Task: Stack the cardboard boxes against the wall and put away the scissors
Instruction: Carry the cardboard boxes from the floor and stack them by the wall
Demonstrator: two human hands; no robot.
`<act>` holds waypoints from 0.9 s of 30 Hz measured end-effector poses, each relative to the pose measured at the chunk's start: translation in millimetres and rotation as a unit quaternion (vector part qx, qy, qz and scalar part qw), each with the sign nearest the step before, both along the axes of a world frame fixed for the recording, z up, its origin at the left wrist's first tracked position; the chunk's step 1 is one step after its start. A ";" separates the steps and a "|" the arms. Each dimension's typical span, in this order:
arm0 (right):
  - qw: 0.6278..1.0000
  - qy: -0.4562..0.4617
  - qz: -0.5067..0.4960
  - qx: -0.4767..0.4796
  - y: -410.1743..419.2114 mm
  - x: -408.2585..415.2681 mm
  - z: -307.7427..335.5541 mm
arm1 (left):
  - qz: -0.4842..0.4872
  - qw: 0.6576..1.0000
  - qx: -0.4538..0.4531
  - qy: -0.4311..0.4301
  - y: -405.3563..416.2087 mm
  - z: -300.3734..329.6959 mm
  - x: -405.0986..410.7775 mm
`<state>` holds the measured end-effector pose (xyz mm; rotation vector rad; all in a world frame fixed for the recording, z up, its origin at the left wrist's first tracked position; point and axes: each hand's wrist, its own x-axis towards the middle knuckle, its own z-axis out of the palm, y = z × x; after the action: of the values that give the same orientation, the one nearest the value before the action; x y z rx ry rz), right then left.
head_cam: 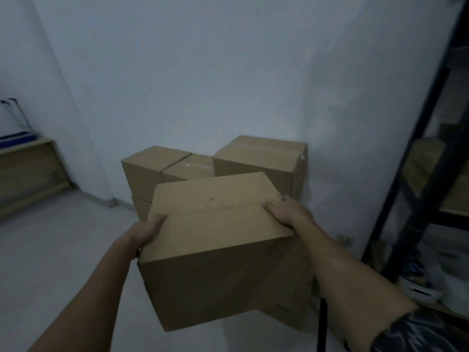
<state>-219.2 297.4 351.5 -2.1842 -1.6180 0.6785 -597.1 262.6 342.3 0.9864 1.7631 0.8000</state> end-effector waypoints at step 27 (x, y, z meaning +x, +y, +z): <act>0.992 0.029 -0.097 0.071 400.4 -298.8 94.0 | -0.089 0.974 0.120 -0.172 428.4 125.6 -298.8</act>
<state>-517.9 697.8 445.5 -2.1613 -1.3596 0.5476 -895.9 691.0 467.8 1.0750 1.2841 1.0171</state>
